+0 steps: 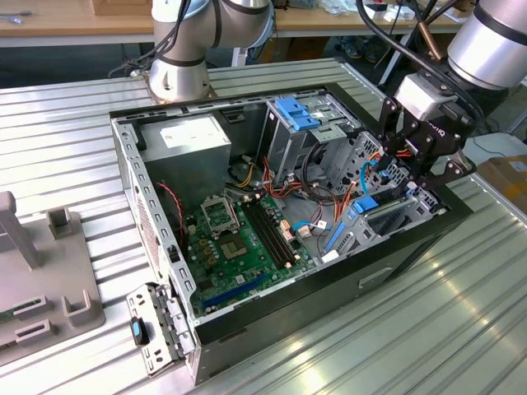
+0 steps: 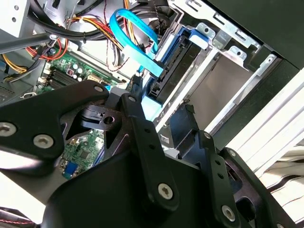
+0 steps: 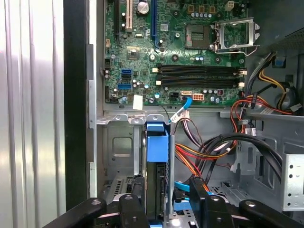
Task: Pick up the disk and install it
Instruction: 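Insert the first disk wire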
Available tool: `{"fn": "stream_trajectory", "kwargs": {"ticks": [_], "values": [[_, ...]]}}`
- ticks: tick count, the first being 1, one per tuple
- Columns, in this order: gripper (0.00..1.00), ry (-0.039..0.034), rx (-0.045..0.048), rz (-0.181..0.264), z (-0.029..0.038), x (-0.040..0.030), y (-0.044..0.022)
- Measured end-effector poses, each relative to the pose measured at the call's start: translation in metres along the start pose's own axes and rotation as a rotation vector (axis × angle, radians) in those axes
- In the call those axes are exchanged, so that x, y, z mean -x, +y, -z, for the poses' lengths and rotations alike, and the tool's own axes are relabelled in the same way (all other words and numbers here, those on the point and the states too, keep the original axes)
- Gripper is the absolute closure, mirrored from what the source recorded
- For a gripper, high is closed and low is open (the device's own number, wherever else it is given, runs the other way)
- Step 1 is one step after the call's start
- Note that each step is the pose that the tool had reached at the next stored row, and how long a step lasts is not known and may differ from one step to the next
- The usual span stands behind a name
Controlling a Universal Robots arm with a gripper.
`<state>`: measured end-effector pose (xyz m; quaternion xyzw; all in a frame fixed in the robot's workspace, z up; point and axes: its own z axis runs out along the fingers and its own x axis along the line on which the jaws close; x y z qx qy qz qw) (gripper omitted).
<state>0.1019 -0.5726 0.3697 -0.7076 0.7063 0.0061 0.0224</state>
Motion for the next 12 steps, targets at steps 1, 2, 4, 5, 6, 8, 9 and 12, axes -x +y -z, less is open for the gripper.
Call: {"fn": "stream_trajectory", "kwargs": {"ticks": [1, 2, 4, 5, 6, 8, 9, 12], "values": [[0.50, -0.0001, 0.0000, 0.000, 0.0000, 0.0000, 0.0000], [0.50, 0.0000, 0.0000, 0.000, 0.0000, 0.0001, 0.0000], [0.50, 0.0000, -0.0001, 0.000, 0.0000, 0.0002, 0.0000], [0.50, 0.0000, 0.0000, 0.000, 0.0000, 0.0003, 0.0000], [0.50, -0.0001, 0.0000, 0.000, -0.0001, 0.0005, 0.0000], [0.50, -0.0001, 0.0000, 0.000, -0.0001, 0.0007, 0.0000], [0.50, 0.0001, 0.0000, 0.000, 0.0000, 0.0014, -0.0002], [0.50, -0.0001, 0.0001, 0.002, -0.0002, 0.0042, -0.0025]]}}
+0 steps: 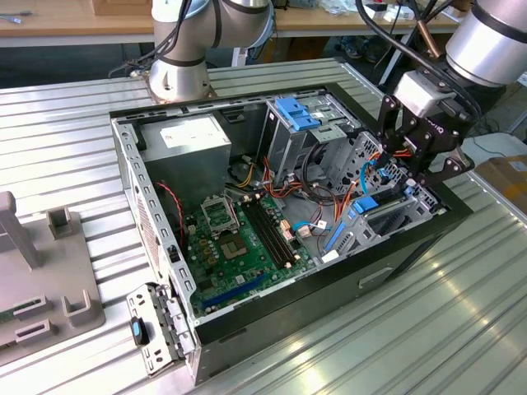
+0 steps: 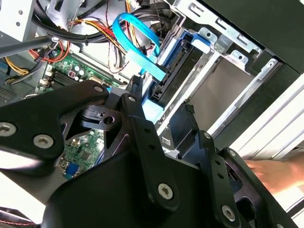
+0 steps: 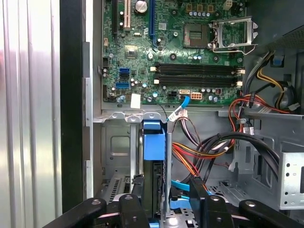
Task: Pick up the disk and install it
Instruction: 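Insert the first disk wire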
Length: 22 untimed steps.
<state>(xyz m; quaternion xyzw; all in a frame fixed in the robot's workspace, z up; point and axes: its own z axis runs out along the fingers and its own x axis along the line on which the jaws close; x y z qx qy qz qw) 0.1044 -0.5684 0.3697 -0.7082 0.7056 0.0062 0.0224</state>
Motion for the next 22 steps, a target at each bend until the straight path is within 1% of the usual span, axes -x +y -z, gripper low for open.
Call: {"fn": "stream_trajectory", "kwargs": {"ticks": [6, 10, 12, 19, 22], "values": [[0.50, 0.0000, 0.0002, 0.004, -0.0004, 0.0072, -0.0074], [0.50, -0.0001, 0.0002, 0.005, -0.0007, 0.0116, -0.0102], [0.50, -0.0001, 0.0002, 0.005, -0.0009, 0.0148, -0.0137], [0.50, -0.0001, 0.0002, 0.005, -0.0014, 0.0212, -0.0234], [0.50, -0.0001, 0.0002, 0.005, -0.0015, 0.0234, -0.0256]]}}
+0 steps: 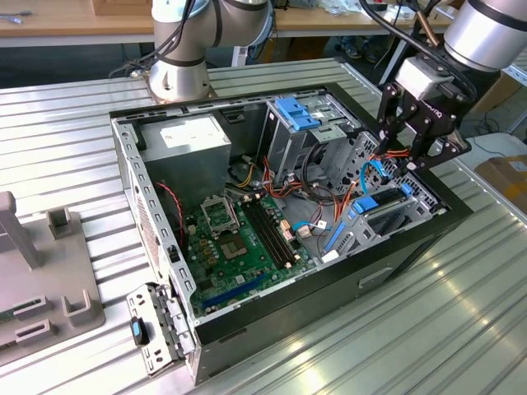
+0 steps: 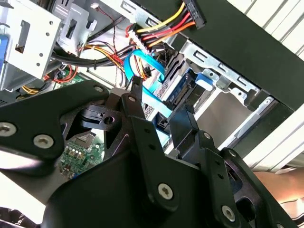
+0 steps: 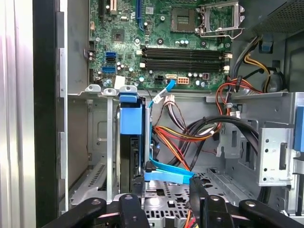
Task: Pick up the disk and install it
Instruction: 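Insert the first disk wire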
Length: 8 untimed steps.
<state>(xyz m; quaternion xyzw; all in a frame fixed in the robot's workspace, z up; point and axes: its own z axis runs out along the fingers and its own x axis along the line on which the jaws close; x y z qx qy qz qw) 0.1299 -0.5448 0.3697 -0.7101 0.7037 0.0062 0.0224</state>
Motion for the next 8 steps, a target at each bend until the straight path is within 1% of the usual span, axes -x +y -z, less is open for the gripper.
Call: {"fn": "stream_trajectory", "kwargs": {"ticks": [7, 8], "values": [[0.50, 0.0000, 0.0000, 0.000, 0.0000, 0.0004, -0.0001], [0.50, 0.0000, 0.0002, 0.006, -0.0002, 0.0010, -0.0104]]}}
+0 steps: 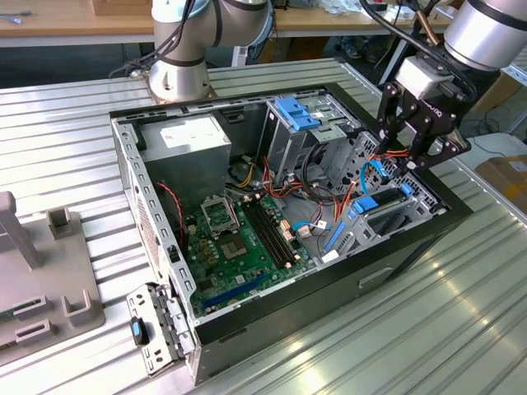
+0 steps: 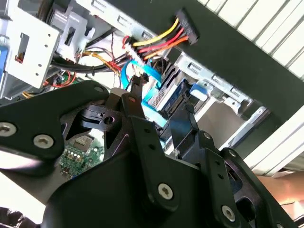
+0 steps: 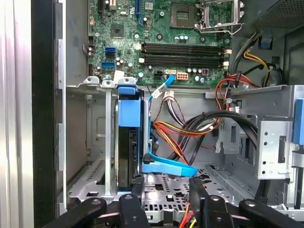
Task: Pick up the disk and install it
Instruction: 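Insert the first disk wire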
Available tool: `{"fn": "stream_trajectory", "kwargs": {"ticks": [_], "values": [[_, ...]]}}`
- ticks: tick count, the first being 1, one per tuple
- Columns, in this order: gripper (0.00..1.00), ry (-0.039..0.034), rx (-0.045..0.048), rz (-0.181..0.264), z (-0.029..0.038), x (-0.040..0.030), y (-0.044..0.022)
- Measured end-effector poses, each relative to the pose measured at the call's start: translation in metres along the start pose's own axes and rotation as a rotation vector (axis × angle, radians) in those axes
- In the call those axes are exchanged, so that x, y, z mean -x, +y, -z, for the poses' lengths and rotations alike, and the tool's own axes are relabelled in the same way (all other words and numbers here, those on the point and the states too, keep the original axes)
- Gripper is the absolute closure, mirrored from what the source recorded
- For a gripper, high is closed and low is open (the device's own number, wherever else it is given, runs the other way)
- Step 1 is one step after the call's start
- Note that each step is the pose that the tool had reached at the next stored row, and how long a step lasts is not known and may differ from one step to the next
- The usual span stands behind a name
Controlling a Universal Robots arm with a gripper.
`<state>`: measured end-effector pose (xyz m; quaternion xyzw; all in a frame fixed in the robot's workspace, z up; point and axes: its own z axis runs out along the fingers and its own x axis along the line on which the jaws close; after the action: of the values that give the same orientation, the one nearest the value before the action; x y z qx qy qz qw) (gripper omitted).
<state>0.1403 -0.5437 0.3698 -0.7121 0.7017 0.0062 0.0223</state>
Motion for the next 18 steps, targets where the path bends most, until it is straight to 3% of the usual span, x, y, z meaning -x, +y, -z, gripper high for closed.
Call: {"fn": "stream_trajectory", "kwargs": {"ticks": [1, 2, 8, 12, 16, 18], "values": [[0.50, -0.0013, 0.0018, 0.055, -0.0005, 0.0002, -0.0098], [0.50, -0.0019, -0.0088, 0.109, -0.0014, 0.0002, -0.0122], [0.50, -0.0032, -0.0080, 0.129, -0.0015, 0.0001, -0.0147], [0.50, -0.0075, -0.0036, 0.241, -0.0016, 0.0001, -0.0174], [0.50, -0.0099, -0.0003, 0.319, -0.0016, 0.0001, -0.0177], [0.50, -0.0119, 0.0025, 0.388, -0.0018, 0.0001, -0.0179]]}}
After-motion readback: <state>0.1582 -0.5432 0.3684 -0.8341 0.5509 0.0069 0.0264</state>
